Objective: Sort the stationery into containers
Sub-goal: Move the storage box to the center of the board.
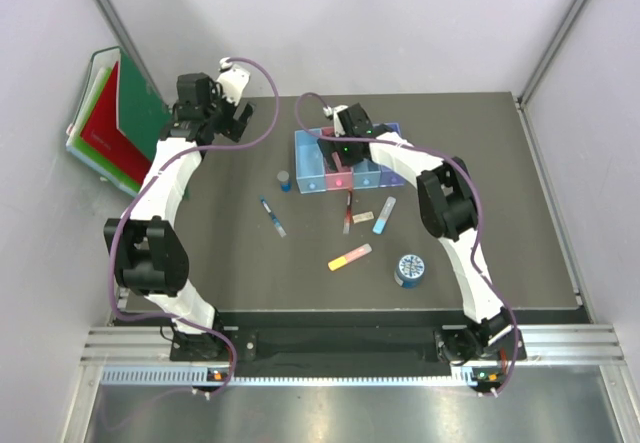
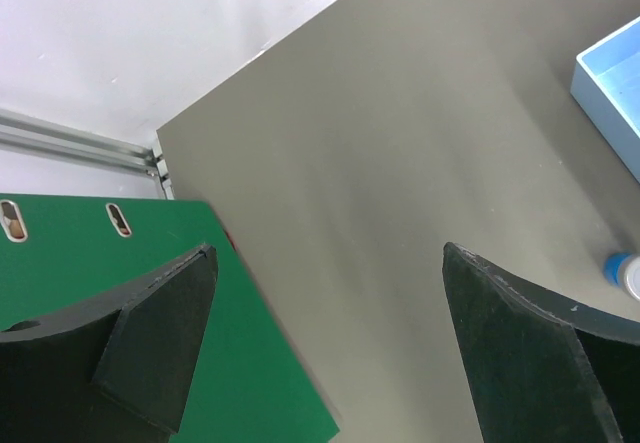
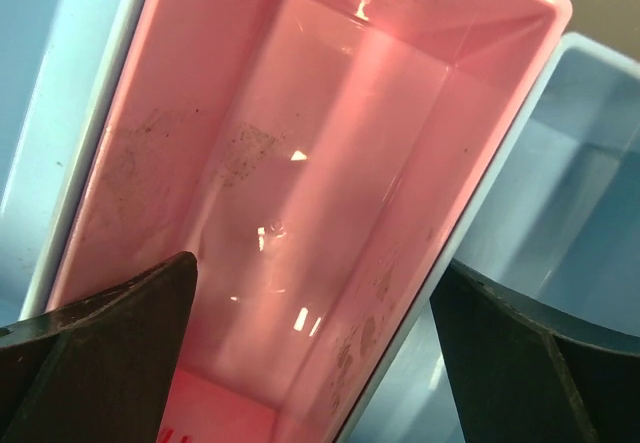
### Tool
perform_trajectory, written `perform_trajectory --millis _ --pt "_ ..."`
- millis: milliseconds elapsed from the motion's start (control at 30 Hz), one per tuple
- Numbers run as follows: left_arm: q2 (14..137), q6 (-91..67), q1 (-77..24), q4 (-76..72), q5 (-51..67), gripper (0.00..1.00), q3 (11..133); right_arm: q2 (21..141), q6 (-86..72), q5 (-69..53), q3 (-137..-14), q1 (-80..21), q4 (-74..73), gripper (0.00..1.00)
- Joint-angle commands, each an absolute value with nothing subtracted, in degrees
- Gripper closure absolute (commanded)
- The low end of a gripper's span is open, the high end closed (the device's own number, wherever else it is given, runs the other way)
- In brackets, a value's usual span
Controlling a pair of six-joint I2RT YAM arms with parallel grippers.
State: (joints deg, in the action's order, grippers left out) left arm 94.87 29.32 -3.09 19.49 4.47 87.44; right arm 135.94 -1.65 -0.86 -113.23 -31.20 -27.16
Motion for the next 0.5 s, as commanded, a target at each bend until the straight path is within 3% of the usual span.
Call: perform_trajectory --millis 0,467 --pt "93.5 30.1 -2.9 19.7 5.4 0.01 90.1 132.7 -6.8 -0.4 -112.8 -33.7 -27.4 0.03" --pt "94.7 30.9 -2.9 21.3 5.3 0.01 91.4 132.7 -18.1 11.1 -111.6 -32.7 -28.9 0.04"
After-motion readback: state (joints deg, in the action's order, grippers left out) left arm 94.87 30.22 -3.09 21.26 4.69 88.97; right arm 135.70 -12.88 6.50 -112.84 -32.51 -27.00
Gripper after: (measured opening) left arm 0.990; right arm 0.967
